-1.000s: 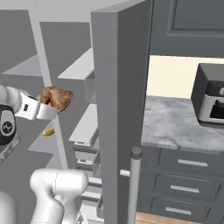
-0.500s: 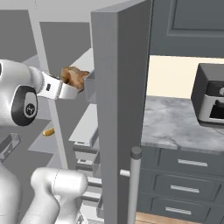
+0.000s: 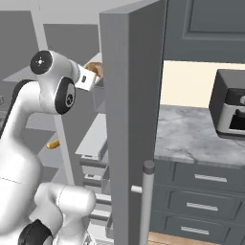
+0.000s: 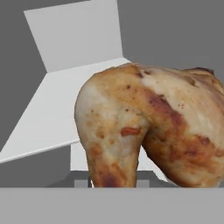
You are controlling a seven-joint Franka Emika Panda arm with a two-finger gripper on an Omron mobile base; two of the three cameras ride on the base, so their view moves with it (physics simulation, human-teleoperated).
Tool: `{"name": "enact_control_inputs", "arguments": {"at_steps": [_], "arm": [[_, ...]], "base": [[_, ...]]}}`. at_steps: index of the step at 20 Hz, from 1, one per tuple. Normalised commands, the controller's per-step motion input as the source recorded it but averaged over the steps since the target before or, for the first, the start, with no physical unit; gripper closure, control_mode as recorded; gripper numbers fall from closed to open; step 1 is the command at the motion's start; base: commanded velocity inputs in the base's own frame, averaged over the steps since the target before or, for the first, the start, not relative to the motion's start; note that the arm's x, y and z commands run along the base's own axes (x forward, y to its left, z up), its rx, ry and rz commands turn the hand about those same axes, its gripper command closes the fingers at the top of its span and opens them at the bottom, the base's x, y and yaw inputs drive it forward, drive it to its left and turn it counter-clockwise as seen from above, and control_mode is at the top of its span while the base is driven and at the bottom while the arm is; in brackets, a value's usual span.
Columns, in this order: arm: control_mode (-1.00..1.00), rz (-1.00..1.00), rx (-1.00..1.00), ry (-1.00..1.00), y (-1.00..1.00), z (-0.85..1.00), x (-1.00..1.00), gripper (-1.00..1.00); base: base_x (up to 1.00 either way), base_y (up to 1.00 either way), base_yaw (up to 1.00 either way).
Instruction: Pick up the frozen chicken drumstick from the freezer, place it on any shelf in the fridge, and close the fridge and freezer doors when done.
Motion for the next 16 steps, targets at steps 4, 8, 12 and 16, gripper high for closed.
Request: {"name": "enact_control_inputs", "arguments": {"at_steps": [4, 8, 12, 16], "arm": [[-1.0, 0.11, 0.0, 0.07, -0.03, -0.01, 0.97, 1.0], [-1.0, 0.11, 0.0, 0.13, 0.0, -0.13, 0.99, 1.0], [-1.0, 0.09, 0.0, 0.09, 0.0, -0.25, 0.93, 1.0], [-1.0, 0.06, 0.0, 0.12, 0.0, -0.43, 0.86, 1.0]], "base": [[0.0, 0.0, 0.0], [0.0, 0.0, 0.0], [0.0, 0.0, 0.0], [0.0, 0.0, 0.0]]}}
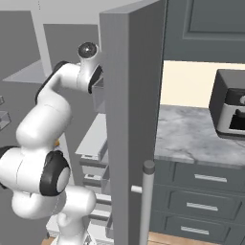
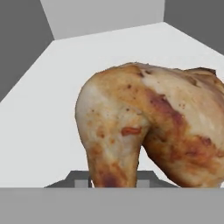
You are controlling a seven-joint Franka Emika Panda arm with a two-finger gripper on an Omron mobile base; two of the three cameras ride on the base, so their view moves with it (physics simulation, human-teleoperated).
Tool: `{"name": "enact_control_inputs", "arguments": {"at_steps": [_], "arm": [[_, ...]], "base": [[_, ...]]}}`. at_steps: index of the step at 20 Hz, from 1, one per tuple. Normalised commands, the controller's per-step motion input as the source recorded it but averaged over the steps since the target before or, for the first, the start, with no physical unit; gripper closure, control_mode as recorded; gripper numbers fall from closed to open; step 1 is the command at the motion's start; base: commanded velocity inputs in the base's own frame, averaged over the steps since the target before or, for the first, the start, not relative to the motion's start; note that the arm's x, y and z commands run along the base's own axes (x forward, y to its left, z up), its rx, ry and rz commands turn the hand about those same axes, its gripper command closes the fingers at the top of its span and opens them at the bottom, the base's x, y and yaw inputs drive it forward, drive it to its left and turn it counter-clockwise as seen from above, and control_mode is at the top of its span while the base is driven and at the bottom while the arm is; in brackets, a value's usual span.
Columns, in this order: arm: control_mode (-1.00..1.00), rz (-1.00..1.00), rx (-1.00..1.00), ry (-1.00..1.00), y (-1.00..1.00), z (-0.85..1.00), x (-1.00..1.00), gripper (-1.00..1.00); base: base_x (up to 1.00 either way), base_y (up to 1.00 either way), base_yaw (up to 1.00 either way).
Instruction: Pick up the frozen chicken drumstick from the freezer, place it on any shelf in the fridge, and close the fridge and freezer doors when done.
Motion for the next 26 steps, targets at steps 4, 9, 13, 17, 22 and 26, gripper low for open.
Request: {"name": "enact_control_inputs", "arguments": {"at_steps": [4, 9, 13, 17, 22, 26], "arm": [[-1.0, 0.02, 0.0, 0.14, 0.11, -0.51, 0.57, -1.0], [-1.0, 0.0, -0.01, 0.01, 0.18, -0.23, 0.34, -1.0], [-1.0, 0.0, 0.0, -0.04, 0.01, 0.0, 0.03, -1.0], [-1.0, 0.0, 0.0, -0.08, 0.03, 0.0, -0.45, -1.0], [-1.0, 0.0, 0.0, -0.01, 0.28, -0.02, 0.01, -1.0], [-1.0, 0.0, 0.0, 0.0, 0.15, -0.12, 0.56, -1.0]], "base": [[0.0, 0.0, 0.0], [0.0, 0.0, 0.0], [0.0, 0.0, 0.0], [0.0, 0.0, 0.0], [0.0, 0.0, 0.0], [0.0, 0.0, 0.0]]}}
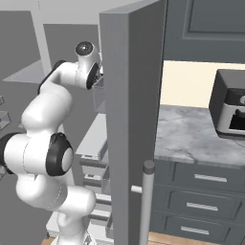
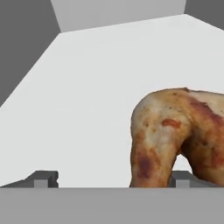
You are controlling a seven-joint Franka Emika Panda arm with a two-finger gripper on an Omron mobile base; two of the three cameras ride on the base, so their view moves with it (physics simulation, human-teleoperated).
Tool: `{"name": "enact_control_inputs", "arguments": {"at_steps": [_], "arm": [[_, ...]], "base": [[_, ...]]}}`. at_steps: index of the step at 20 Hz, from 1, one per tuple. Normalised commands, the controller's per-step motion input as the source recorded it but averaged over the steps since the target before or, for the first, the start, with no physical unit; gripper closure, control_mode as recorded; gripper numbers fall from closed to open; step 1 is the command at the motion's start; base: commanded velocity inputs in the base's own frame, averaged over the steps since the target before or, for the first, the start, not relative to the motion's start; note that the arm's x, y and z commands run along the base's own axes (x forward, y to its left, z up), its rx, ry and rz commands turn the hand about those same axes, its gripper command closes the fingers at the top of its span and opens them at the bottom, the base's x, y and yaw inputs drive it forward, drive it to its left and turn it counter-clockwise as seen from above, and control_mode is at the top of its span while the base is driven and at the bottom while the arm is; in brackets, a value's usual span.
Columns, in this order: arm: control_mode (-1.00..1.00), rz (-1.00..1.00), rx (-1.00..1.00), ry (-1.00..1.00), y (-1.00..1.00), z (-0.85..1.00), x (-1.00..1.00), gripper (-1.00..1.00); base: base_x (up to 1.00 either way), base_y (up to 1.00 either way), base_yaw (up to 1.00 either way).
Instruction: Pick up the frozen chicken drumstick from the freezer, place it on any shelf in the fridge, and close the fridge and freezer doors when done.
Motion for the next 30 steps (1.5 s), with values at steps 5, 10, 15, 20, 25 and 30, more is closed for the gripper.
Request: {"name": "enact_control_inputs", "arguments": {"at_steps": [5, 10, 15, 20, 25, 30], "arm": [[-1.0, 0.02, 0.0, 0.0, -0.02, 0.0, 0.51, -1.0], [-1.0, -0.09, 0.0, 0.0, 0.0, 0.02, -0.33, -1.0], [-1.0, -0.12, 0.0, 0.0, 0.0, 0.11, -0.16, -1.0], [-1.0, -0.09, 0.0, 0.0, -0.01, 0.01, -0.42, -1.0], [-1.0, -0.05, 0.0, 0.0, -0.01, 0.14, -0.96, -1.0], [-1.0, -0.01, 0.02, 0.0, 0.0, 0.22, -1.0, -1.0]], "base": [[0.0, 0.0, 0.0], [0.0, 0.0, 0.0], [0.0, 0.0, 0.0], [0.0, 0.0, 0.0], [0.0, 0.0, 0.0], [0.0, 0.0, 0.0]]}}
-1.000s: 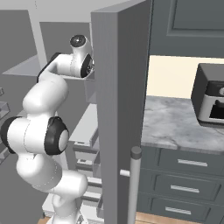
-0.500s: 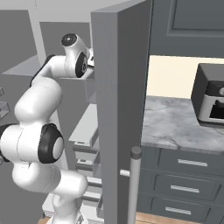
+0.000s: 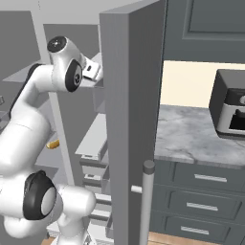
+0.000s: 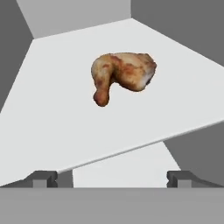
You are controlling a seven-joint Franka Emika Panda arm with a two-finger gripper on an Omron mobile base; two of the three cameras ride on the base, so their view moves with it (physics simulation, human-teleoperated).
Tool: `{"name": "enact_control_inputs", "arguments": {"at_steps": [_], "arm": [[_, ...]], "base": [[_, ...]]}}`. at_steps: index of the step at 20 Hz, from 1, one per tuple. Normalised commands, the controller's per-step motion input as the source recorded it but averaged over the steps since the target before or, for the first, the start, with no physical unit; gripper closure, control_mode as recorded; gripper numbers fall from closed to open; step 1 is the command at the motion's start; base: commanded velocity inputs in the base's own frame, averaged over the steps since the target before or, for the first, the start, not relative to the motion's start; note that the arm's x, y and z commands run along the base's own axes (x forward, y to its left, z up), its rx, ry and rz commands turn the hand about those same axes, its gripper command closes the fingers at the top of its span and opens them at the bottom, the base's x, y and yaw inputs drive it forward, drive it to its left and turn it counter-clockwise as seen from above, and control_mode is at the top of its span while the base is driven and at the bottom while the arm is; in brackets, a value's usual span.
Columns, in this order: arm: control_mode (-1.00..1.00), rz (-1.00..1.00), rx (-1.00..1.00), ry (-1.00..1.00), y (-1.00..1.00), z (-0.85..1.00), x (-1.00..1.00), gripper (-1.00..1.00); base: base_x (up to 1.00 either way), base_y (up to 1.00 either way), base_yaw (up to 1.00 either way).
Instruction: Pick up the frozen chicken drumstick from the freezer, place it on any shelf in the fridge, and close the fridge and freezer doors when done.
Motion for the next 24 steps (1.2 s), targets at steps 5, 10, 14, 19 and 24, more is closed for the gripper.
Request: {"name": "enact_control_inputs", "arguments": {"at_steps": [5, 10, 14, 19, 24], "arm": [[-1.0, 0.0, 0.04, 0.0, 0.02, 0.07, -1.0, -1.0], [-1.0, 0.0, 0.0, 0.0, 0.11, 0.01, -1.0, -1.0], [-1.0, 0.0, -0.01, 0.01, 0.25, -0.07, -0.8, -1.0], [-1.0, 0.04, -0.11, 0.09, 0.32, -0.25, -0.06, -1.0], [-1.0, 0.04, -0.03, 0.07, 0.09, -0.2, 0.0, -1.0]], "base": [[0.0, 0.0, 0.0], [0.0, 0.0, 0.0], [0.0, 0.0, 0.0], [0.0, 0.0, 0.0], [0.0, 0.0, 0.0]]}}
